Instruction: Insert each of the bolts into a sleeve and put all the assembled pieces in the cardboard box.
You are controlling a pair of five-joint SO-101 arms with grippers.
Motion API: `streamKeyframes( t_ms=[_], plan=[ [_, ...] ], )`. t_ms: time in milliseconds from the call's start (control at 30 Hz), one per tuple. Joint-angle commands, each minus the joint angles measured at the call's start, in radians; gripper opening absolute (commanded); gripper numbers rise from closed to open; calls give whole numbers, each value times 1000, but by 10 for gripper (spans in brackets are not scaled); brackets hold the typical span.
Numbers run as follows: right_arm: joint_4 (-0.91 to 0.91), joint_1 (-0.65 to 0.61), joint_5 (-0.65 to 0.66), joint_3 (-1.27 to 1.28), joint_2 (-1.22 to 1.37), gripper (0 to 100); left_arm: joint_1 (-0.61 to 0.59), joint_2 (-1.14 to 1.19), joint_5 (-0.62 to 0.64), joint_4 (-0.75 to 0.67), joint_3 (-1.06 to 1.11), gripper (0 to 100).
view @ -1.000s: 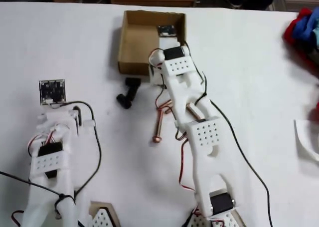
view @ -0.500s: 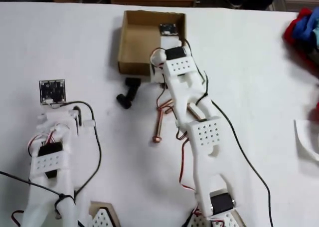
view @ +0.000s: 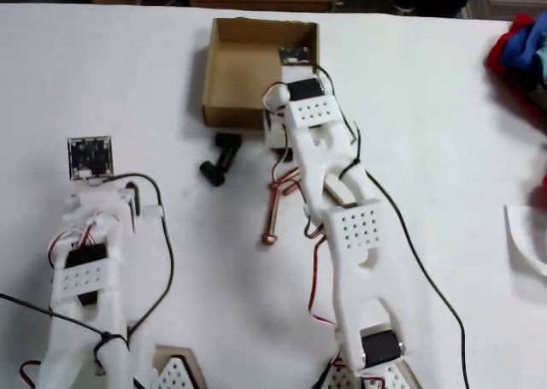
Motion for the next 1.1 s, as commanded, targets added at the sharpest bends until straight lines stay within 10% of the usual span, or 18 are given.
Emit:
streamKeyframes(
  t_ms=[0, 533, 700, 1067],
  plan=[
    [93, 19, 3, -9, -137, 21, -6, -9, 2, -8, -42, 181],
    [231, 213, 166, 206, -901, 21, 311, 48, -80, 428, -254, 182],
    [67, 467, 189, 704, -1256, 21, 508, 311, -146, 779, -588, 181],
    [-499, 527, 272, 1967, -2126, 20, 720, 976, 278, 1183, -1371, 181]
  ],
)
